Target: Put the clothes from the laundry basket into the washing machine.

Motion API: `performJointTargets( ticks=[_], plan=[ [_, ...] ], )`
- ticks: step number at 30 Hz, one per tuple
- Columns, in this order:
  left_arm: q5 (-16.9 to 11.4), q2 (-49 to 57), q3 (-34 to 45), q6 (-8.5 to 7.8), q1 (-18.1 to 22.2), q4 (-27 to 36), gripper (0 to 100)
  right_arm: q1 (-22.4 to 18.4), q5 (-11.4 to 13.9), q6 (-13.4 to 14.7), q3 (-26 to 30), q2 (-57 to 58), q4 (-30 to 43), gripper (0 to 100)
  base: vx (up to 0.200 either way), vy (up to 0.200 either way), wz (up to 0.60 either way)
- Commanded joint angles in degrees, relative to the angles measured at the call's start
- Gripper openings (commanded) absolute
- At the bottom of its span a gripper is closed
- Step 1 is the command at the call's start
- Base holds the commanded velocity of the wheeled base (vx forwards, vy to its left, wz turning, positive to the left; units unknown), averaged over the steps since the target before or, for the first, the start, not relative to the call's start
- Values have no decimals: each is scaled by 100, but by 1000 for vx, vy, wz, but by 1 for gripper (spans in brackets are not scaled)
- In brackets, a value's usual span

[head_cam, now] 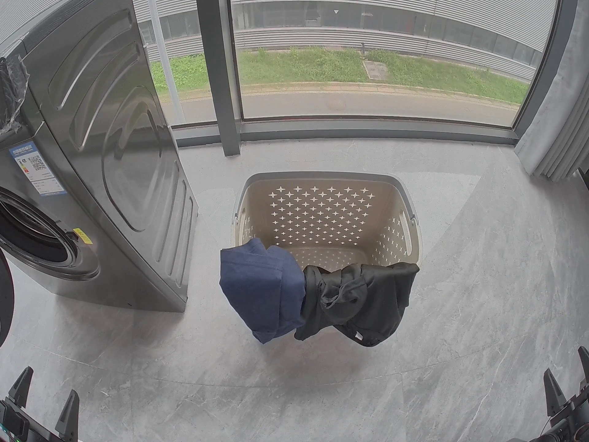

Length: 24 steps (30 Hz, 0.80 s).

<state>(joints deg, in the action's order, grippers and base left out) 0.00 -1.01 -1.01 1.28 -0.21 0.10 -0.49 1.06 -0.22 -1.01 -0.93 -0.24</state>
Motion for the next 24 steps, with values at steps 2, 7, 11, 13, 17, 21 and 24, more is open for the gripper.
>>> performJointTargets(
  ticks=[2, 7, 11, 13, 17, 21, 24],
  plan=[
    [0, 57, 92, 4, 3, -1, 100, 5, -1, -4, 101, 40, -2, 100, 200, 0, 0],
    [0, 57, 92, 13, 3, -1, 100, -4, 8, -13, 101, 40, -2, 100, 40, 0, 0],
    [0, 57, 92, 30, 3, -1, 100, -13, -1, 4, 101, 31, -2, 100, 0, 0, 0],
    [-9, 57, 92, 21, 3, -1, 100, -22, -53, 40, 101, 31, 7, 100, 0, 0, 0],
    [-9, 57, 92, 13, 3, -1, 100, -13, 43, -92, -461, 5, -266, 100, 0, 0, 0],
    [-9, 57, 92, 13, 3, -1, 100, 5, 87, -48, -1129, -1155, 24, 100, 0, 0, 0],
    [-9, 57, 92, 21, 3, -1, 100, 22, 131, -31, -892, -2069, 33, 100, 0, 0, 0]
  ],
)
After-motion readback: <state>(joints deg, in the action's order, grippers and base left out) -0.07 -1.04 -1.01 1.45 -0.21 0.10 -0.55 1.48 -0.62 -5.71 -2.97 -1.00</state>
